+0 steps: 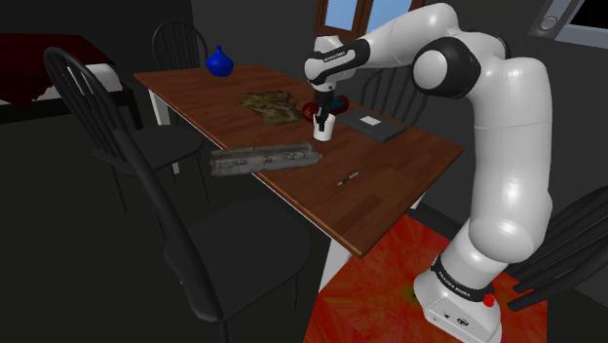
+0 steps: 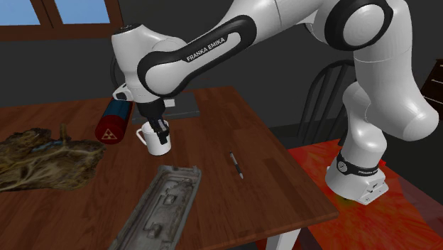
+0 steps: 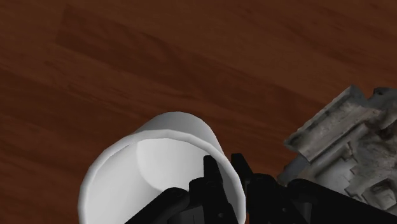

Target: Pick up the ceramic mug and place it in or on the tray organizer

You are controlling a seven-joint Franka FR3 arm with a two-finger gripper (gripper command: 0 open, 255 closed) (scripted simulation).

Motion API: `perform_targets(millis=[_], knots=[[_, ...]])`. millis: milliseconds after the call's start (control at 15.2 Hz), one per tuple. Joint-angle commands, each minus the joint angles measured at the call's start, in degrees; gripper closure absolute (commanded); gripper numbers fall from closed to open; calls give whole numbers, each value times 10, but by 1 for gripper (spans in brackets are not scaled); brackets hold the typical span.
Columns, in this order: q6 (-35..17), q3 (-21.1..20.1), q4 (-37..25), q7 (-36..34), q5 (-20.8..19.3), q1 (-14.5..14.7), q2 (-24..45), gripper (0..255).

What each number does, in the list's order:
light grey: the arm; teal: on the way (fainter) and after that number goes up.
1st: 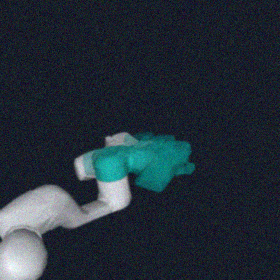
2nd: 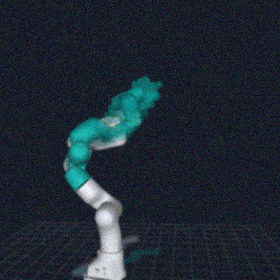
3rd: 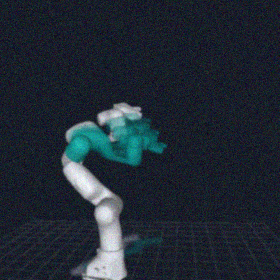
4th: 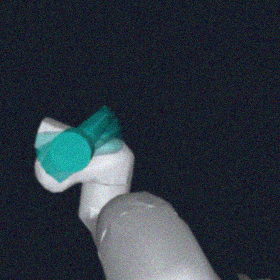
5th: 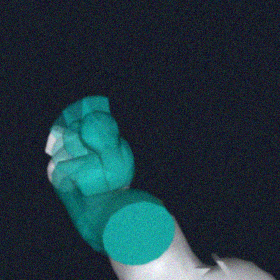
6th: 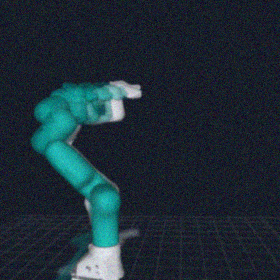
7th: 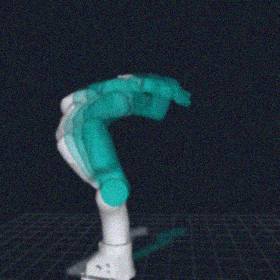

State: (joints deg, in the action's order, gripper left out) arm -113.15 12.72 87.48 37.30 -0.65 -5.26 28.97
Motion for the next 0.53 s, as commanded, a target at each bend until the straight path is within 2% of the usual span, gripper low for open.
perform_targets(millis=[0, 462], knots=[[12, 0, -6, 0, -1, 1, -6, 255], [59, 2, -40, 2, -3, 1, -20, 255]])
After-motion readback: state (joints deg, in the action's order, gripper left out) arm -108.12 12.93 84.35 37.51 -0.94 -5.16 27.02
